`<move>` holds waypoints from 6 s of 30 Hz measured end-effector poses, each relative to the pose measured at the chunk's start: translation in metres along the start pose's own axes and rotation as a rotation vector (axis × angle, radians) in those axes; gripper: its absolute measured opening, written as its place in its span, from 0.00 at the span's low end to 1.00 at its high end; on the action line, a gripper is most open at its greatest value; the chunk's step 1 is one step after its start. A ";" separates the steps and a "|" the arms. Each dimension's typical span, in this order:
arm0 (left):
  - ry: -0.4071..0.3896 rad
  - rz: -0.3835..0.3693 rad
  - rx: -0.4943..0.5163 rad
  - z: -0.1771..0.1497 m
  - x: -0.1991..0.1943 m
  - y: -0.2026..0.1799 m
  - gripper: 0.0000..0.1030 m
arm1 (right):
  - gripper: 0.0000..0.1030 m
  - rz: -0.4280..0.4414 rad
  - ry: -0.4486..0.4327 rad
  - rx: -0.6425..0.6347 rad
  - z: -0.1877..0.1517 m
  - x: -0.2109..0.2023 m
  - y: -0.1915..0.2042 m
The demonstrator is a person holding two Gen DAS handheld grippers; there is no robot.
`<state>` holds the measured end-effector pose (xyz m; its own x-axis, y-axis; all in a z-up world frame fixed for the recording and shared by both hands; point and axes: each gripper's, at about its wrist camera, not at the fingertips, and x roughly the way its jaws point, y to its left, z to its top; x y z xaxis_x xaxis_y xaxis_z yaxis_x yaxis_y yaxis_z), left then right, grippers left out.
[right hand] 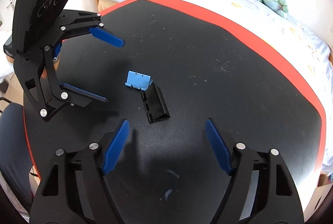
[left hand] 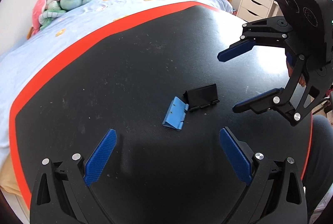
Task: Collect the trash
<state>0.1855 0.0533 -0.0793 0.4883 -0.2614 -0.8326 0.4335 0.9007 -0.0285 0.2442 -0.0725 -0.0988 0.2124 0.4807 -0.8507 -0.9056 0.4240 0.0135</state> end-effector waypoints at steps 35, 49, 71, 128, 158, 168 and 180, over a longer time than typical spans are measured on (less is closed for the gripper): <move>0.002 -0.003 -0.062 0.000 -0.002 -0.006 0.19 | 0.24 0.029 -0.006 0.037 0.002 -0.001 0.008; -0.028 -0.011 -0.106 -0.017 -0.044 -0.035 0.19 | 0.23 -0.001 -0.043 0.058 -0.006 -0.039 0.030; -0.110 0.015 -0.136 -0.055 -0.139 -0.122 0.19 | 0.23 -0.029 -0.175 0.156 -0.078 -0.159 0.096; -0.086 0.007 -0.258 -0.127 -0.152 -0.182 0.92 | 0.97 -0.019 -0.157 0.367 -0.162 -0.168 0.149; -0.224 0.210 -0.354 -0.062 -0.181 -0.112 0.93 | 0.97 -0.205 -0.237 0.459 -0.081 -0.198 0.074; -0.210 0.191 -0.380 -0.052 -0.176 -0.105 0.94 | 0.97 -0.187 -0.245 0.444 -0.068 -0.198 0.066; -0.204 0.171 -0.373 -0.049 -0.172 -0.109 0.94 | 0.97 -0.186 -0.230 0.433 -0.068 -0.196 0.069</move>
<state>0.0168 0.0170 0.0397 0.6847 -0.1274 -0.7176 0.0497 0.9905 -0.1285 0.1157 -0.1893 0.0330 0.4740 0.5027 -0.7229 -0.6203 0.7733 0.1310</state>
